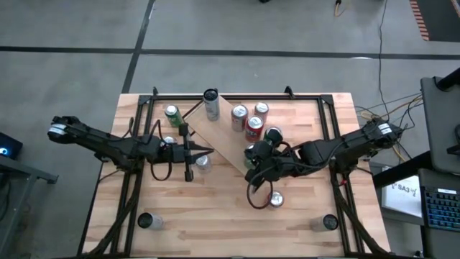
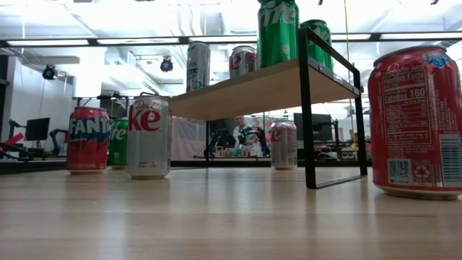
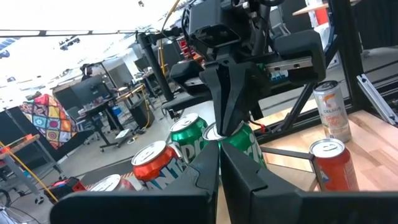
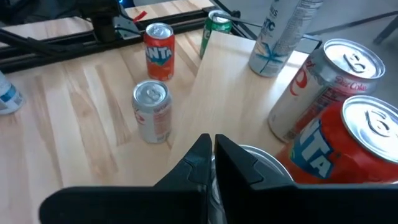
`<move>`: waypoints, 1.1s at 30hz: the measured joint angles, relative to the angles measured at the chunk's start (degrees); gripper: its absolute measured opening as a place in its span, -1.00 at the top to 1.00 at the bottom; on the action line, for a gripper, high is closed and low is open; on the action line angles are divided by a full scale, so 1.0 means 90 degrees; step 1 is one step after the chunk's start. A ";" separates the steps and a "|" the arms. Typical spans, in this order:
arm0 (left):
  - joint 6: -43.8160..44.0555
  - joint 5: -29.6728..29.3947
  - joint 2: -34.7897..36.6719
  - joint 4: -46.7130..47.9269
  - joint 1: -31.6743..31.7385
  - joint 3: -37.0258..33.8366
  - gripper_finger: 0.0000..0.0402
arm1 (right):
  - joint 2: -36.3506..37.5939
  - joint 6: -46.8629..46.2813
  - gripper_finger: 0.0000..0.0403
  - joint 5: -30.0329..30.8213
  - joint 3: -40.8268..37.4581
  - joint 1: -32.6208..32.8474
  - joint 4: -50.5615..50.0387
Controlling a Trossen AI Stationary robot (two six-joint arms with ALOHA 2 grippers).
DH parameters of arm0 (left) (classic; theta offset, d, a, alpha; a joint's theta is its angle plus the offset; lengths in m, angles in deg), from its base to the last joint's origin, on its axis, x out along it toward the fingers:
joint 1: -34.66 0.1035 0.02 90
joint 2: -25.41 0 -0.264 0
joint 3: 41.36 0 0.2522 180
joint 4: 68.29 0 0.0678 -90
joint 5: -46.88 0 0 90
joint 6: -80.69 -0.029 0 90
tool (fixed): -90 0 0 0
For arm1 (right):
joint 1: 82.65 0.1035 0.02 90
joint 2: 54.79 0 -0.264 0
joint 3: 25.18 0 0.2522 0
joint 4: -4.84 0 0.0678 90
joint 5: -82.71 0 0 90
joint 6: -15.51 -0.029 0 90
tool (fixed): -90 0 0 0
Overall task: Place canned beverage on shelf
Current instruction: Put the bottom green soda can on the shelf aligned with the other green soda
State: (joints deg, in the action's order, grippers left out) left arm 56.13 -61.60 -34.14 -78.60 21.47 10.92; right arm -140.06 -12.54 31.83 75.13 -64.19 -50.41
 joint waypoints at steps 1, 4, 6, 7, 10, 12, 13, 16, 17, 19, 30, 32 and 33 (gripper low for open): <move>0.0000 0.0000 0.0000 -0.0002 0.0000 0.0000 1.00 | 0.0000 -0.0046 0.94 0.0012 0.0002 0.0000 -0.0048; 0.0000 0.0002 -0.0002 -0.0002 0.0000 0.0000 1.00 | 0.0010 -0.0183 0.94 0.0042 0.0010 0.0002 -0.0236; -0.0001 0.0000 -0.0002 -0.0002 0.0000 0.0000 1.00 | 0.0012 -0.0220 0.94 0.0049 0.0010 0.0002 -0.0273; -0.0001 0.0000 -0.0002 -0.0002 0.0000 0.0000 1.00 | 0.0012 -0.0220 0.94 0.0049 0.0010 0.0002 -0.0275; 0.0000 0.0000 -0.0002 0.0000 0.0000 0.0000 1.00 | 0.0012 -0.0222 0.94 0.0044 0.0010 0.0002 -0.0282; -0.0002 0.0000 -0.0002 0.0000 0.0000 0.0000 1.00 | 0.0016 -0.0236 0.94 0.0040 0.0010 0.0002 -0.0286; -0.0002 0.0000 -0.0002 0.0000 0.0000 0.0000 1.00 | 0.0022 -0.0250 0.94 0.0036 0.0010 0.0002 -0.0294; -0.0002 0.0000 -0.0002 0.0005 0.0000 0.0000 1.00 | 0.0024 -0.0271 0.94 0.0027 0.0010 0.0002 -0.0316; -0.0002 0.0000 -0.0005 0.0005 0.0000 0.0000 1.00 | 0.0024 -0.0277 0.94 0.0025 0.0010 0.0002 -0.0332; -0.0002 0.0000 -0.0005 0.0005 0.0000 0.0000 1.00 | 0.0031 -0.0358 0.94 0.0025 0.0012 0.0002 -0.0384; -0.0003 0.0000 -0.0005 0.0006 0.0000 0.0000 1.00 | 0.0043 -0.0603 0.94 0.0039 0.0022 0.0004 -0.0649; -0.0003 0.0000 -0.0005 0.0007 0.0000 0.0000 1.00 | 0.0047 -0.0604 0.94 0.0033 0.0022 0.0002 -0.0654; -0.0003 0.0000 -0.0005 0.0006 0.0000 0.0000 1.00 | 0.0050 -0.0607 0.94 0.0034 0.0021 0.0004 -0.0658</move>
State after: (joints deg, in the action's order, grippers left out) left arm 56.11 -61.60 -34.18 -78.55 21.47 10.92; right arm -139.62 -18.00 32.13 75.32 -64.15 -56.33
